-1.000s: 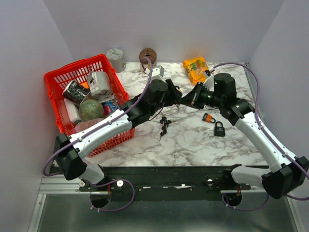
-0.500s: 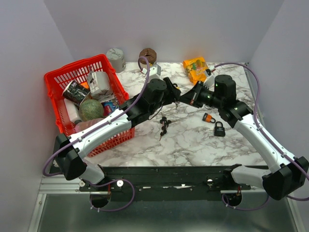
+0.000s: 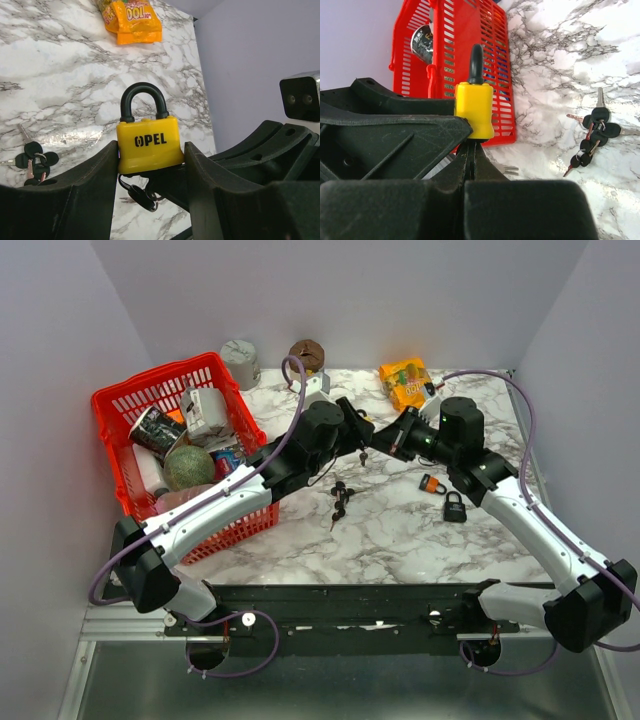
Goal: Unlock with the key
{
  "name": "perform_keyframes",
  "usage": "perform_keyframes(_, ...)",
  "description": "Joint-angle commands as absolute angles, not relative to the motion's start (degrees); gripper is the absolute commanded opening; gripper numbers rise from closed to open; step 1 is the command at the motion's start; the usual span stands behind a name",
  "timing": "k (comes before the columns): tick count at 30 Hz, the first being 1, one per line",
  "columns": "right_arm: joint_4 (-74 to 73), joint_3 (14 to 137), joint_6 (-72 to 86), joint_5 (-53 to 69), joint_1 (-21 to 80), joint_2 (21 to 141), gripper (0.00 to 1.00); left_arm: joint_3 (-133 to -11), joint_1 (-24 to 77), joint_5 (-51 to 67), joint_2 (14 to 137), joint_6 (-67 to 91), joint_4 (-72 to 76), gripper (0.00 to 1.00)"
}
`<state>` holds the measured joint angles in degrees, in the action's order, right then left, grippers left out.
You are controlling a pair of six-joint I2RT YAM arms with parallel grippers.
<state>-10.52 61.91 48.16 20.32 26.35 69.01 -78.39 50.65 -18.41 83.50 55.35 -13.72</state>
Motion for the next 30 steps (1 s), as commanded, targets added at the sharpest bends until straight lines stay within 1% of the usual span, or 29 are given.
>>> perform_keyframes(1,-1.58,61.26,48.52,9.67,26.02,71.45,0.01,-81.65,54.14,-6.33,82.97,58.27,-10.81,0.00)
perform_keyframes(11,-2.29,61.17,46.50,1.68,26.02,68.39,0.01,-81.65,53.88,-5.10,82.97,57.13,-10.81,0.00)
perform_keyframes(14,-0.62,60.56,45.36,0.18,26.02,67.50,0.01,-82.00,53.88,-3.87,83.32,56.78,-10.46,0.00)
perform_keyframes(21,9.03,59.76,44.39,-4.39,26.02,66.62,0.01,-83.93,53.88,-0.71,85.25,56.43,-10.72,0.00)
perform_keyframes(24,10.10,60.73,44.21,-5.36,26.02,66.80,0.01,-84.64,53.88,-0.18,85.69,55.99,-11.16,0.00)
perform_keyframes(26,9.50,61.61,44.03,-5.10,26.02,66.97,0.01,-84.90,53.88,-0.17,85.96,56.07,-12.04,0.00)
perform_keyframes(30,1.78,64.77,42.19,-2.73,26.02,67.06,0.01,-85.34,53.79,-1.49,85.87,56.34,-12.83,0.00)
